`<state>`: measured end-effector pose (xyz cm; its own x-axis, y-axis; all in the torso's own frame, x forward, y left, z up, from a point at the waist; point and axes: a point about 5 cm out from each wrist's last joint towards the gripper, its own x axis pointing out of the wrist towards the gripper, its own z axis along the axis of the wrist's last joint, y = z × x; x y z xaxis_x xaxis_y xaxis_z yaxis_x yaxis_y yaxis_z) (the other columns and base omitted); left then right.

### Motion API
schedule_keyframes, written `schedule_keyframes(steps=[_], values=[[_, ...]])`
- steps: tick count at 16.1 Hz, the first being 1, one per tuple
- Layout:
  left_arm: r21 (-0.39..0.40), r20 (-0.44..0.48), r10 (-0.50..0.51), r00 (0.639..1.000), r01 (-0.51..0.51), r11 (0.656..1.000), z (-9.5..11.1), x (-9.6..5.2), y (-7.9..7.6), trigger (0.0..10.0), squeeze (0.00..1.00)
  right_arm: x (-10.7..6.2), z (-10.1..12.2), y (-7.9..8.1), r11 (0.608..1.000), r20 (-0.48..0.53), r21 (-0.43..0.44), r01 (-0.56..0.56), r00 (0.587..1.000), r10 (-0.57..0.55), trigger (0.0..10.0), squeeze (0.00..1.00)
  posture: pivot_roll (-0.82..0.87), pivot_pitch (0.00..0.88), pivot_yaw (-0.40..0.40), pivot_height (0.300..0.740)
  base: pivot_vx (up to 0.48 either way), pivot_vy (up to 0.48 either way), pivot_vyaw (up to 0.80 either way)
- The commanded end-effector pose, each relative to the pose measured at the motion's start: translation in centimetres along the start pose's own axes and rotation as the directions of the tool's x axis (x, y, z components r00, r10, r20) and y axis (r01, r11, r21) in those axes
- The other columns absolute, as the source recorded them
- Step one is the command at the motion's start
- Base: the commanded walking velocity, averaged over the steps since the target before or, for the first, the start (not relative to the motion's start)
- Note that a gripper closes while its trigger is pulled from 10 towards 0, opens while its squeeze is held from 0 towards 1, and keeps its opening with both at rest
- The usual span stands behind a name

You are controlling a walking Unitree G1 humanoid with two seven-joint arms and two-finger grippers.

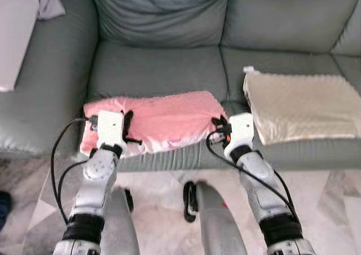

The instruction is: Move the pillow to the sofa

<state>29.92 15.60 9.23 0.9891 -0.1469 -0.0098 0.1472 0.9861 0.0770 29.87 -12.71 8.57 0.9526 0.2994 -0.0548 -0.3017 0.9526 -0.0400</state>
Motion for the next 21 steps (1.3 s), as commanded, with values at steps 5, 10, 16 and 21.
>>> schedule_keyframes(steps=[5,10,16,21], values=[[-0.009,0.009,0.002,1.000,-0.002,1.000,0.0,-0.1,-0.5,10.0,0.00,-0.5,-0.9,-0.2,1.000,-0.011,-0.004,0.010,1.000,-0.010,10.0,0.00,-0.01,0.323,-0.077,0.630,0.000,0.000,0.00],[-0.015,0.045,-0.019,0.999,0.020,1.000,0.7,0.5,-1.3,10.0,0.00,-0.4,-0.8,-1.0,0.999,0.001,-0.036,0.010,1.000,-0.010,10.0,0.00,-0.01,0.308,-0.072,0.630,0.000,0.000,0.00],[-0.025,0.061,-0.027,0.998,0.029,0.999,1.0,0.7,-1.8,10.0,0.00,-0.4,-0.9,-1.7,0.999,0.010,-0.040,0.028,1.000,-0.027,10.0,0.00,-0.01,0.305,-0.070,0.630,0.286,0.000,0.00],[-0.027,0.061,-0.026,0.998,0.027,0.999,0.9,0.5,-1.9,10.0,0.00,-0.7,-1.3,-1.3,0.999,0.005,-0.041,0.016,1.000,-0.016,10.0,0.00,-0.01,0.312,-0.075,0.630,0.375,0.000,0.00]])
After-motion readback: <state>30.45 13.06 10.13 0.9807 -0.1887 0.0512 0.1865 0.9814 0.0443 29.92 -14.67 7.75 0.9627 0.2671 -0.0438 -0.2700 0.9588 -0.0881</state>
